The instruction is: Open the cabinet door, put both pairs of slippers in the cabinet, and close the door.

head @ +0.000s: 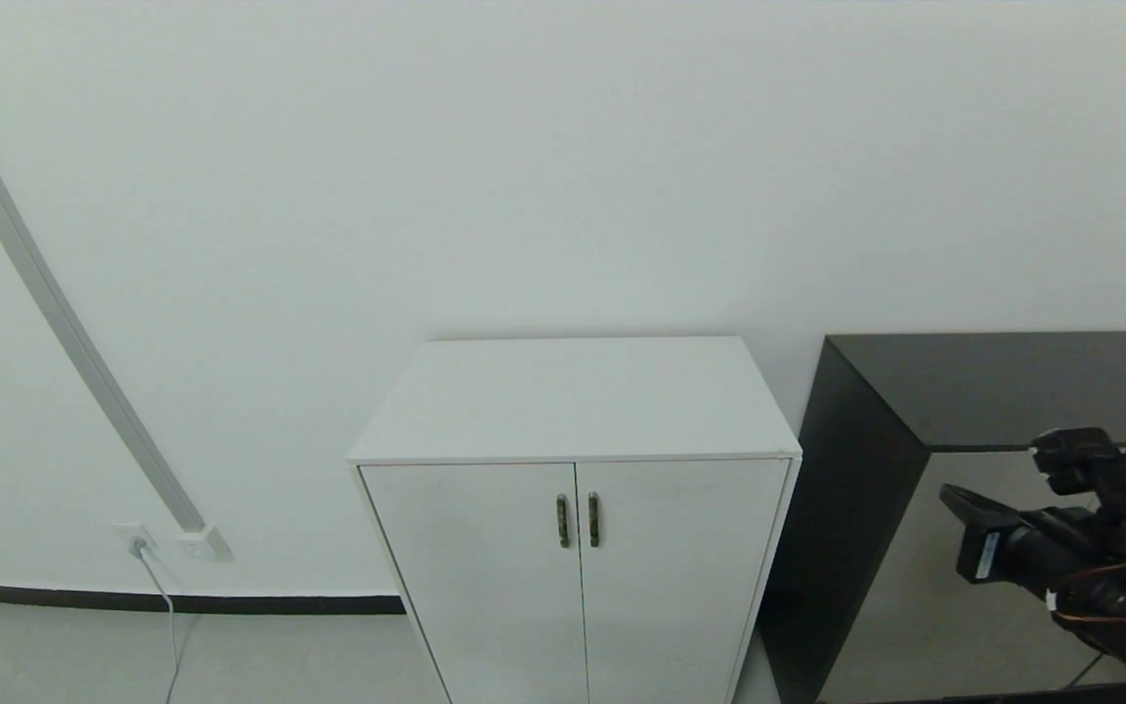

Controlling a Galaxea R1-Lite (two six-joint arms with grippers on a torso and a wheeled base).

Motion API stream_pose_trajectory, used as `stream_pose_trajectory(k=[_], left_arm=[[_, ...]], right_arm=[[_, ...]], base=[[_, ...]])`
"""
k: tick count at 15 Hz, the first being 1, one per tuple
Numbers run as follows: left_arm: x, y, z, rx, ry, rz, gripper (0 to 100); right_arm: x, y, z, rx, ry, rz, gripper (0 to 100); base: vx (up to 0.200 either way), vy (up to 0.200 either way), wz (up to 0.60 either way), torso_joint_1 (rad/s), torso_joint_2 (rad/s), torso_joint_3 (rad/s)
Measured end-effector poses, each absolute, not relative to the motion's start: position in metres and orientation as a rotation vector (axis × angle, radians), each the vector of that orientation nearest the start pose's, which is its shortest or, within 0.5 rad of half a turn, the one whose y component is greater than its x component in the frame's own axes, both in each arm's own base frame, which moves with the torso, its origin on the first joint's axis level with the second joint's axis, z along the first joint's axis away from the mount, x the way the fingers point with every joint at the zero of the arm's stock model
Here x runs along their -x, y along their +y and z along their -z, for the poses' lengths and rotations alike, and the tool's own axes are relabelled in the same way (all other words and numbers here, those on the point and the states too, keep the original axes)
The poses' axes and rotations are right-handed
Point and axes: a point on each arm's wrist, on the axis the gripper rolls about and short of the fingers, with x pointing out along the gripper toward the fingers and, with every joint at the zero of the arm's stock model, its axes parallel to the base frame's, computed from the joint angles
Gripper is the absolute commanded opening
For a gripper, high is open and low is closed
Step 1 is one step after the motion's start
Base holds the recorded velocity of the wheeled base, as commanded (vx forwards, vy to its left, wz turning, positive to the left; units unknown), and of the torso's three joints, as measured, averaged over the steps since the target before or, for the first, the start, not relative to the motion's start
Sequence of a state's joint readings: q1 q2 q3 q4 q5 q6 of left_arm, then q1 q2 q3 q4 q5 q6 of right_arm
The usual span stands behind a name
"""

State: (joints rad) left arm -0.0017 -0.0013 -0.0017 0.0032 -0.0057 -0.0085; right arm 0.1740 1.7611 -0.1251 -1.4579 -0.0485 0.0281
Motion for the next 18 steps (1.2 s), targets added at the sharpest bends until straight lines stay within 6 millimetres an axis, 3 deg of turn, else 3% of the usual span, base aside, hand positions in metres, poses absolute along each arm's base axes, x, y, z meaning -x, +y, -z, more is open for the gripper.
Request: stream_pose_trajectory(k=[5, 13, 18], left_arm=[[0.023, 0.0, -0.076, 0.009, 0.0, 0.008, 0], [0.023, 0.0, -0.076, 0.009, 0.0, 0.009, 0], [0.023, 0.0, -0.076, 0.008, 0.0, 0.009, 0]], right_arm=[[-0.184, 0.011, -0.116, -0.001, 0.134, -0.017, 0], [-0.127, 0.006, -0.132, 0.002, 0.188, -0.029, 0], [-0.082, 0.005, -0.133, -0.005, 0.216, -0.09, 0]], base=[[0.0, 0.0, 0.0, 0.0, 0.0, 0.0], [0.0, 0.0, 0.0, 0.0, 0.0, 0.0], [0.0, 0.0, 0.0, 0.0, 0.0, 0.0]])
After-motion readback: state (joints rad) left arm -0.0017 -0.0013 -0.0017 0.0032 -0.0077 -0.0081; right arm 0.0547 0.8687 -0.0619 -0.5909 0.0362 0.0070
